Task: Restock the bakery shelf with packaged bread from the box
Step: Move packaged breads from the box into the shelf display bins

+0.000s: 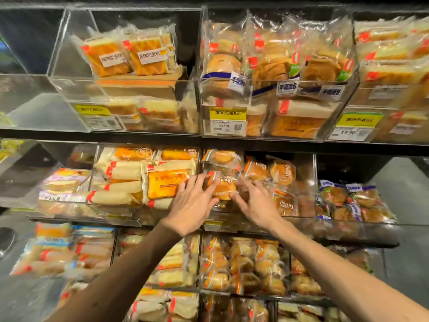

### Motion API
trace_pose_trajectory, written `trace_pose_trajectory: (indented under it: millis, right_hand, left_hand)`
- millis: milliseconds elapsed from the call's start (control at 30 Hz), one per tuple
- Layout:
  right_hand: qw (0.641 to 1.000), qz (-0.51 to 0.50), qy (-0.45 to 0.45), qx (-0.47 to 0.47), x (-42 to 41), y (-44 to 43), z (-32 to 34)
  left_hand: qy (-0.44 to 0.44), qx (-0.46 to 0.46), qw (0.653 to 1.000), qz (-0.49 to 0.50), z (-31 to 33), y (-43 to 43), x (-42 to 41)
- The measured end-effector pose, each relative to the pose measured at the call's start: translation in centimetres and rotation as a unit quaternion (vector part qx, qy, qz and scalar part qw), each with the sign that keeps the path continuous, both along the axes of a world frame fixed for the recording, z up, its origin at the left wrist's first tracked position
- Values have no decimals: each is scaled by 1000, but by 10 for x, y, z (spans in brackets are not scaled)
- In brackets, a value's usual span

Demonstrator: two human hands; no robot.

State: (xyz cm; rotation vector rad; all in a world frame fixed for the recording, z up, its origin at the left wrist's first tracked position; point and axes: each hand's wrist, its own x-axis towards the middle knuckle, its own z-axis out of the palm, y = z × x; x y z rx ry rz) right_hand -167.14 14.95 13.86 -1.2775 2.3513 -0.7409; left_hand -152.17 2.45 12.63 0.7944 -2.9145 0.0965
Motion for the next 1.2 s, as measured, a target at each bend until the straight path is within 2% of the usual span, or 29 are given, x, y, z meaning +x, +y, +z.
trace_pose_trajectory:
  millis: [100,200,300,433,533,667,767,800,867,933,967,1067,1200]
  right_hand:
    - [1000,-1,1,-12,2,3,6]
    - [998,-25,28,-50,-1,4,20]
    - [993,-8,75,-89,-1,1,42]
    - [985,90,87,-119,28,-6,86]
    - [967,202,85,-127,74,-14,100]
    - [914,370,144,-88,172,-38,94]
    - [870,467,152,-50,261,-59,72]
    - [868,478,132,-16,287,-64,65]
    - [823,538,167,73,352,-70,53]
    - [791,588,162,55,427,-78,41]
    - [775,611,162,10,470,-81,34]
    - [714,679,169,-15,604,-95,3]
    - [643,741,194,5,756,-101,-12]
  left_hand:
    - [-3,18,1000,-11,4,2,4]
    - [31,106,994,-8,21,4,9]
    - [88,175,980,30,59,7,24]
    - [158,181,965,102,117,10,71]
    - [193,167,955,154,142,14,132]
    - [191,109,952,213,151,41,241]
    - [119,89,936,319,143,71,339]
    - [96,80,928,352,137,79,373]
    - [49,60,910,408,123,98,440]
    - [24,35,889,455,104,119,509]
    - [14,20,881,473,93,129,545]
    - [2,13,836,548,56,149,647]
    - [20,97,759,643,12,160,779]
